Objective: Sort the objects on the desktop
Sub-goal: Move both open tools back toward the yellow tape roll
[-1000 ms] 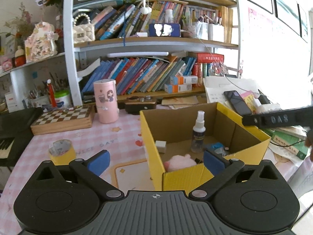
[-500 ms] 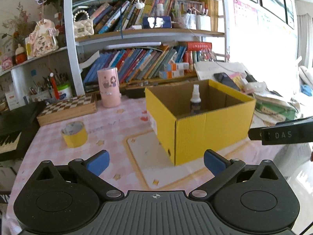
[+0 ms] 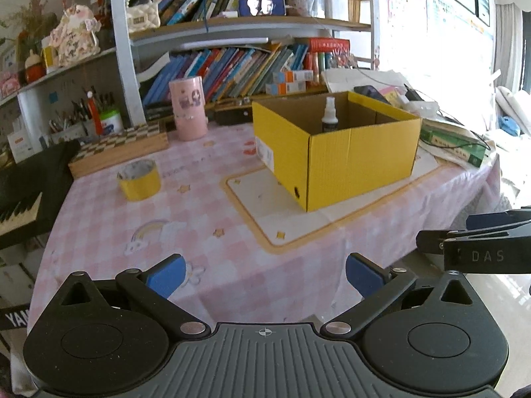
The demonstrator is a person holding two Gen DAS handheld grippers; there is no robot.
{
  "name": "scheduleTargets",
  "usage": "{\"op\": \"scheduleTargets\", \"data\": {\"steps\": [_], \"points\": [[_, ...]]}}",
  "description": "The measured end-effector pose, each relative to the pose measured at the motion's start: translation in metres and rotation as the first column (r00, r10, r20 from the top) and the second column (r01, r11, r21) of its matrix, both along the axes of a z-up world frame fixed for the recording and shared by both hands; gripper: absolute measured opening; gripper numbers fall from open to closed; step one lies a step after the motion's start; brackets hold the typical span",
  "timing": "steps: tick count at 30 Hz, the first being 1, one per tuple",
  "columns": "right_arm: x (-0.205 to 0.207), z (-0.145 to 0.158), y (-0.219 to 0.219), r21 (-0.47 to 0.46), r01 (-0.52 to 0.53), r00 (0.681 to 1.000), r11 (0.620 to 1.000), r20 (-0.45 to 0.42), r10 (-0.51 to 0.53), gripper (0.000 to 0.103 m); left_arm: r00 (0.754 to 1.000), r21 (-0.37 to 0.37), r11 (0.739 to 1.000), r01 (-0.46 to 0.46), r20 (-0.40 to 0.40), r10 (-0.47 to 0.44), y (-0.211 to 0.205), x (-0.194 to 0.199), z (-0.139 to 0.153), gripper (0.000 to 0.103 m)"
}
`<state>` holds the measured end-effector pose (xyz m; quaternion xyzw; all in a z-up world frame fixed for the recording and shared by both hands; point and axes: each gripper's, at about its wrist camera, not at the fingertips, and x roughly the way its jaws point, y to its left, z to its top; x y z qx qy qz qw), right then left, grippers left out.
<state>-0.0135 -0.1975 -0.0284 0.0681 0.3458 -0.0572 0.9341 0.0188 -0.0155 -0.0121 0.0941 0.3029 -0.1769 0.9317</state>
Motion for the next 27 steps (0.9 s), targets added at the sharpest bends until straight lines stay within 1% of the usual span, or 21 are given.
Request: {"op": "scheduleTargets", "data": {"steps": [5, 13, 18, 24, 27], "points": [[-0.009, -0.006, 0.015, 0.025, -0.007, 1.000, 1.000, -0.023, 0.007, 0.074, 1.000, 0.002, 1.000, -0.001, -0.022, 0.001, 0.015, -0.008, -0.004, 0.103], [-0.010, -0.013, 0.042, 0.056, -0.047, 0.996, 0.997, -0.067, 0.051, 0.076, 0.999, 0.012, 1.000, -0.026, -0.039, 0.027, 0.041, -0.013, -0.005, 0.103], [-0.007, -0.015, 0.062, 0.061, -0.092, 0.993, 0.994, -0.067, 0.096, 0.076, 0.998, 0.015, 0.998, -0.057, -0.040, 0.057, 0.059, -0.018, -0.005, 0.103], [0.001, -0.014, 0.089, 0.052, -0.173, 0.982, 0.984, -0.063, 0.176, 0.076, 0.992, -0.020, 0.993, -0.120, -0.039, 0.119, 0.086, -0.021, -0.003, 0.103], [0.005, -0.012, 0.104, 0.039, -0.222, 0.973, 0.974, -0.054, 0.224, 0.076, 0.987, -0.024, 0.987, -0.156, -0.036, 0.155, 0.099, -0.022, -0.002, 0.103]]}}
